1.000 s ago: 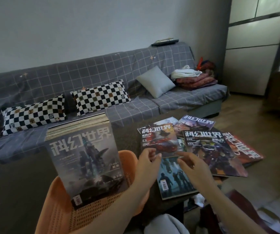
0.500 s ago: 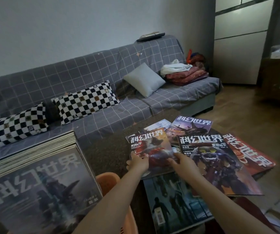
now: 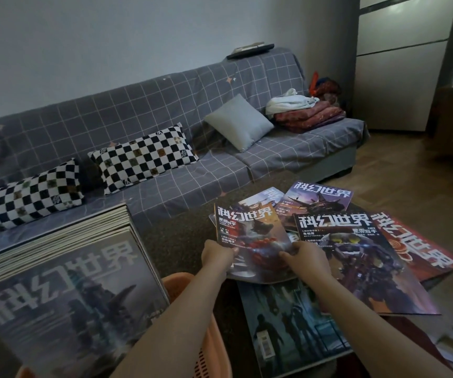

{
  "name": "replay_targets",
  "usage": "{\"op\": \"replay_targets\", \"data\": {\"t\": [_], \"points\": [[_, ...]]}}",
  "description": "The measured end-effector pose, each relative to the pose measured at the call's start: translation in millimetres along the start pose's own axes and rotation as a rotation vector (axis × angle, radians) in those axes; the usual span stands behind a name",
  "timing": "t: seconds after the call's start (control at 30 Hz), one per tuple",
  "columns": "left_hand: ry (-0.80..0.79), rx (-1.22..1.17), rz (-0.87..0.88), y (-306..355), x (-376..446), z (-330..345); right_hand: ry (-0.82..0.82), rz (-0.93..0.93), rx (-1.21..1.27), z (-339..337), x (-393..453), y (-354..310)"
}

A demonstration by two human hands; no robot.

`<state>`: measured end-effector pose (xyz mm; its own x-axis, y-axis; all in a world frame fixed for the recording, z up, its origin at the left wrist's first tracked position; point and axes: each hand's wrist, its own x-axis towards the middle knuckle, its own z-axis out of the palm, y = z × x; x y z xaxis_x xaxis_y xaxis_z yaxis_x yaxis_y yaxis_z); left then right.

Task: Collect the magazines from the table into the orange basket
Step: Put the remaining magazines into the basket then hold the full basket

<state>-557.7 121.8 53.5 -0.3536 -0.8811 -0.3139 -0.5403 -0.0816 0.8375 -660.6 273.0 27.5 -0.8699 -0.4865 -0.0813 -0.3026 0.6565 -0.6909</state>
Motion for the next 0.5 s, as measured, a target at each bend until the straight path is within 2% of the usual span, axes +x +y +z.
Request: {"op": "replay_targets", "data": {"t": [0.23, 0.37, 0.5], "points": [[-0.041, -0.137, 0.378, 9.4, -54.4, -23.1, -0.151, 0.011, 0.170, -14.3, -28.5, 5.0], [-0.005, -0.098, 0.605, 10.4, -95.6, -49.3, -0.210, -0.020, 0.412, -23.7, -51.8, 2.4], [-0.002, -0.169, 0.680, 10.0, -133.6, -81.4, -0.298, -0.040, 0.833, -37.2, -76.5, -3.9]]}}
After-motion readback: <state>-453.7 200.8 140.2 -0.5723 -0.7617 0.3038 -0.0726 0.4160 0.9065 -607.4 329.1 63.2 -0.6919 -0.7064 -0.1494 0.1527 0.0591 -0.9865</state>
